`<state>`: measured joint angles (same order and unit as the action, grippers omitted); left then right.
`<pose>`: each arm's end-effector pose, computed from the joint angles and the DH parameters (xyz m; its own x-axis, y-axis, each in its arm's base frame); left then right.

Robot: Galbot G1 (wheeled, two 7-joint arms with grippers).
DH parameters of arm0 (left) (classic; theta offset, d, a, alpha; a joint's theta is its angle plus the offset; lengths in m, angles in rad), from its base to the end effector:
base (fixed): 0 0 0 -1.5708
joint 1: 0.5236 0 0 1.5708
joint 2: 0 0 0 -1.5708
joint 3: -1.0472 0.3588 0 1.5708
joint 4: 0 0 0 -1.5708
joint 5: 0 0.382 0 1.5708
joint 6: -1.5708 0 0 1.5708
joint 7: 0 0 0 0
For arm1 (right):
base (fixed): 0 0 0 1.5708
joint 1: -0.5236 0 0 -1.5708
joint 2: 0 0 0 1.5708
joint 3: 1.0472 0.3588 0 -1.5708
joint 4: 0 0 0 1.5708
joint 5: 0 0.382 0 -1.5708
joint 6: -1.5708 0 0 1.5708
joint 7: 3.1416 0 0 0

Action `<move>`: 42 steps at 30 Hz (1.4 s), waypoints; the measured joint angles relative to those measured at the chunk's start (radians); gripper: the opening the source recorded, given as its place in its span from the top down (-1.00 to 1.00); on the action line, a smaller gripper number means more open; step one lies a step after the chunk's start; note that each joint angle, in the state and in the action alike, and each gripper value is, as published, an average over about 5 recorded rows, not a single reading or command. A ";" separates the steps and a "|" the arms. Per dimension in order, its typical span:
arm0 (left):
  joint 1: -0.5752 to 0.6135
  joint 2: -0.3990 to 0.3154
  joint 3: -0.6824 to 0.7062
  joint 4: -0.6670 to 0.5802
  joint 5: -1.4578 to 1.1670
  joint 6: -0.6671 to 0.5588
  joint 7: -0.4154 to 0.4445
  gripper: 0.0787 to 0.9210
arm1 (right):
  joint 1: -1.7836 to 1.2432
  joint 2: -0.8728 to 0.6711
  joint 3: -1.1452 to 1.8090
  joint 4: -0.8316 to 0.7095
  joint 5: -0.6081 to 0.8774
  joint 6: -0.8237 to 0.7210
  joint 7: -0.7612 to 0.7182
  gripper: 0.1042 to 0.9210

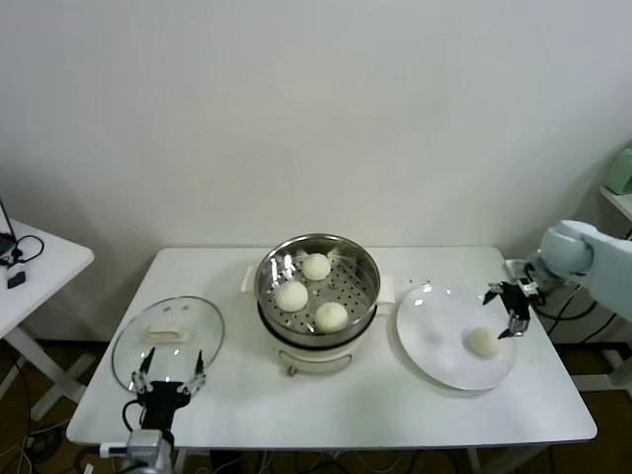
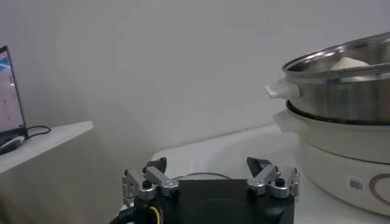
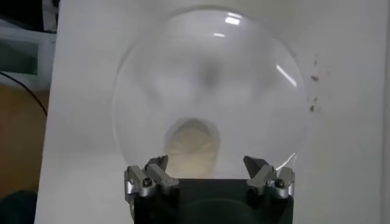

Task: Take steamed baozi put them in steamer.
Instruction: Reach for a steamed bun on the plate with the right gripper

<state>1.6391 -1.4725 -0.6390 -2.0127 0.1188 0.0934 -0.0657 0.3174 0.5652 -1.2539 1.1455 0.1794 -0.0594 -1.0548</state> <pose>0.1783 0.0587 -0.3495 -0.9663 -0.1482 0.2102 -0.0871 0.9576 0.2746 0.5376 -0.2537 -0.1854 -0.1117 -0.0935 0.9893 -0.9930 -0.0276 -0.1147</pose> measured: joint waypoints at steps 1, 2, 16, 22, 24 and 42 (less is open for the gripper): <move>0.000 -0.001 0.000 0.000 0.001 0.000 0.000 -0.77 | -0.019 0.003 0.013 -0.010 -0.005 -0.003 0.000 -0.76; 0.000 -0.001 0.001 0.001 0.001 0.000 -0.001 -0.77 | -0.037 0.006 0.025 -0.020 -0.009 -0.006 0.001 -0.76; -0.004 -0.003 0.002 0.020 0.001 -0.008 -0.003 -0.77 | -0.175 0.062 0.134 -0.134 -0.034 -0.027 0.016 -0.76; -0.007 -0.002 0.001 0.023 0.001 -0.006 -0.003 -0.77 | -0.210 0.086 0.161 -0.166 -0.038 -0.031 0.017 -0.76; -0.009 -0.002 0.001 0.024 0.001 -0.004 -0.003 -0.77 | -0.219 0.092 0.169 -0.174 -0.040 -0.032 0.017 -0.76; -0.010 -0.004 0.009 0.025 0.012 -0.002 -0.004 -0.77 | -0.237 0.111 0.200 -0.204 -0.021 -0.039 0.021 -0.47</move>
<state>1.6287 -1.4769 -0.6297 -1.9881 0.1304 0.0918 -0.0702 0.0805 0.6763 -1.0544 0.9420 0.1589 -0.0983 -1.0340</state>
